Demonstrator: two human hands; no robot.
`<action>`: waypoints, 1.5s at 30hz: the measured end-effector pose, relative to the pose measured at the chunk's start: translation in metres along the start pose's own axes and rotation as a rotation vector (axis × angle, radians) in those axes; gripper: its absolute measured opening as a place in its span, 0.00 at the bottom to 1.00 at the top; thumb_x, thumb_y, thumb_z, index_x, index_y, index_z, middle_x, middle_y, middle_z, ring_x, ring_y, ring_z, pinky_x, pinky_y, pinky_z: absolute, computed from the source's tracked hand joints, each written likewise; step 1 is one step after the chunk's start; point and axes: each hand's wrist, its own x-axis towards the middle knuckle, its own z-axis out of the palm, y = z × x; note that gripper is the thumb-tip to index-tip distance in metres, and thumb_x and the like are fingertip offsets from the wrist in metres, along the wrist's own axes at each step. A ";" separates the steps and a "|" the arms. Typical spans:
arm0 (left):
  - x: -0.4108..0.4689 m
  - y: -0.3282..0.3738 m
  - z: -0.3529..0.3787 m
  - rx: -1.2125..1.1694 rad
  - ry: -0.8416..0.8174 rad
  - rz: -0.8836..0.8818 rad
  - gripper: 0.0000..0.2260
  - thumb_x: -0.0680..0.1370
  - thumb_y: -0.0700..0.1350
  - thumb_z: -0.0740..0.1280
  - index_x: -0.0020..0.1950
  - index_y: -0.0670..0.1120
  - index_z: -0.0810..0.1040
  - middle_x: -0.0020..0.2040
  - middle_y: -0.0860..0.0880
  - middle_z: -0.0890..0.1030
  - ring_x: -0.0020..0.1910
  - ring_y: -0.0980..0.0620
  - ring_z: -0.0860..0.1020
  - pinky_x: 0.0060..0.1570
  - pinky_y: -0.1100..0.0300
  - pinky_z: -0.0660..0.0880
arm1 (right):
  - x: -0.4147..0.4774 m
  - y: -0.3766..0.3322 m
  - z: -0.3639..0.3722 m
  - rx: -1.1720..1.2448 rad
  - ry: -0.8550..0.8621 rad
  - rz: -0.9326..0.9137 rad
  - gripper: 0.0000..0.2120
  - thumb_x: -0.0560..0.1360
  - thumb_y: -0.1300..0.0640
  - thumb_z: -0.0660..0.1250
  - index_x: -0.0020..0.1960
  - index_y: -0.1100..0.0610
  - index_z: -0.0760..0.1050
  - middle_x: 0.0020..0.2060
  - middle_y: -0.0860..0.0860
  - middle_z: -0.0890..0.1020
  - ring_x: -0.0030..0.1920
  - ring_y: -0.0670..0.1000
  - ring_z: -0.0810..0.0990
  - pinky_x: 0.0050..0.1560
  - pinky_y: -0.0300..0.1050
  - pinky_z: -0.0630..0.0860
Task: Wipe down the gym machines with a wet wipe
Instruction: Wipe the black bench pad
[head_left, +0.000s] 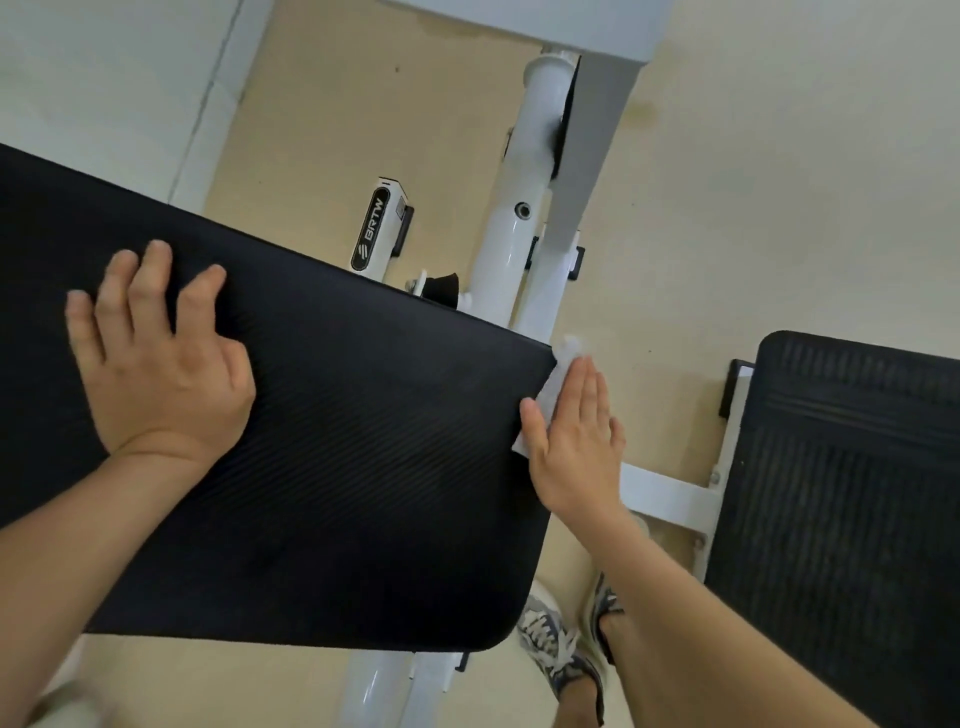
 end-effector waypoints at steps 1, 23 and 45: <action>0.001 0.000 -0.001 -0.005 -0.008 0.002 0.23 0.75 0.41 0.56 0.70 0.46 0.63 0.73 0.39 0.63 0.73 0.36 0.59 0.67 0.34 0.58 | 0.013 -0.001 -0.002 0.095 -0.008 0.066 0.36 0.79 0.35 0.41 0.79 0.57 0.40 0.79 0.50 0.45 0.78 0.50 0.42 0.76 0.54 0.47; 0.000 0.001 -0.005 0.069 -0.019 0.005 0.21 0.77 0.43 0.56 0.70 0.45 0.69 0.73 0.40 0.65 0.73 0.38 0.61 0.72 0.39 0.52 | -0.015 -0.117 -0.026 -0.081 -0.227 -0.425 0.34 0.82 0.51 0.50 0.77 0.57 0.30 0.75 0.51 0.30 0.74 0.49 0.26 0.75 0.50 0.33; 0.006 -0.002 -0.007 -0.007 -0.065 -0.007 0.21 0.76 0.46 0.60 0.69 0.48 0.72 0.74 0.42 0.66 0.73 0.41 0.64 0.71 0.39 0.58 | 0.016 -0.139 -0.058 -0.367 -0.323 -0.834 0.38 0.72 0.66 0.47 0.79 0.56 0.37 0.78 0.52 0.39 0.77 0.50 0.36 0.77 0.55 0.46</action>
